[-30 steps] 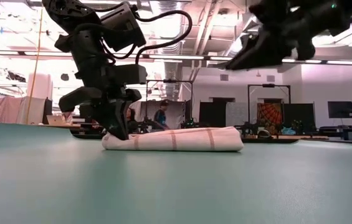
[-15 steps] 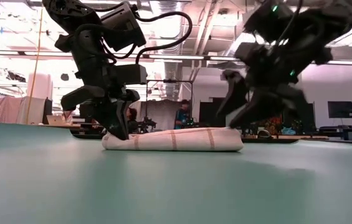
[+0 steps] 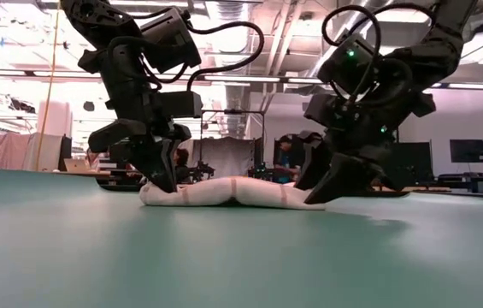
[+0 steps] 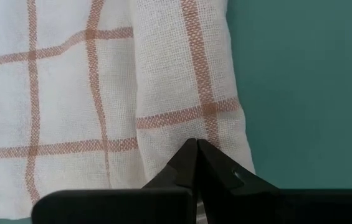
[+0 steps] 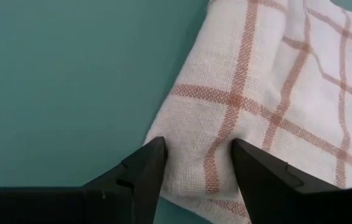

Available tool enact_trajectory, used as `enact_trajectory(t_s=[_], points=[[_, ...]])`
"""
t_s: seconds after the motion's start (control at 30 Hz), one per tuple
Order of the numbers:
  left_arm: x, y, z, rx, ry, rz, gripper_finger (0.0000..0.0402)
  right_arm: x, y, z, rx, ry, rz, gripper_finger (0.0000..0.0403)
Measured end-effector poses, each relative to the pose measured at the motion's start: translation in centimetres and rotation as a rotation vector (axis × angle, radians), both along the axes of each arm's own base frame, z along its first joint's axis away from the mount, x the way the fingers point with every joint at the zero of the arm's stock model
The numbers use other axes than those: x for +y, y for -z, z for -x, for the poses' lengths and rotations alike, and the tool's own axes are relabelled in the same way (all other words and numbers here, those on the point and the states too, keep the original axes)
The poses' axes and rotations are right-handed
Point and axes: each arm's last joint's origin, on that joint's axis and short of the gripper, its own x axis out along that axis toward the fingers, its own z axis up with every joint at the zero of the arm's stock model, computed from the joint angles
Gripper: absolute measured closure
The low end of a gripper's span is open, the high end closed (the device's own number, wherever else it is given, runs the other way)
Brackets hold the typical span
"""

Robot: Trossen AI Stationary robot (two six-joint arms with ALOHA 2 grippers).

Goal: Roll towel into tight, uniform cylinder
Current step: Roll the white towel

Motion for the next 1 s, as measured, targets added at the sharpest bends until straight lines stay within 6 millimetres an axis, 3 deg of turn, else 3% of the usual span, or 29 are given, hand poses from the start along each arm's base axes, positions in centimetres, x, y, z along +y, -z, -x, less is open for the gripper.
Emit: enact_trajectory(t_s=[0.17, 0.3, 0.67, 0.83, 1.0], points=[[0.0, 0.0, 0.0, 0.006, -0.001, 0.001, 0.0402, 0.1, 0.8, -0.1, 0.018, 0.036, -0.021, 0.0189], [0.0, 0.1, 0.2, 0.021, -0.002, 0.002, 0.0401, -0.3, 0.2, 0.0, 0.001, 0.086, -0.082, 0.0189], [0.0, 0.1, 0.2, 0.022, 0.009, -0.004, 0.0401, -1.8, -7.8, 2.0, -0.238, 0.110, -0.078, 0.0189], [0.0, 0.1, 0.2, 0.020, 0.009, -0.004, 0.0401, -0.5, -9.0, 2.7, -0.240, -0.084, 0.070, 0.0189], [0.0, 0.0, 0.2, 0.020, 0.009, -0.004, 0.0401, 1.3, -7.9, 2.5, -0.173, -0.292, 0.301, 0.0189]])
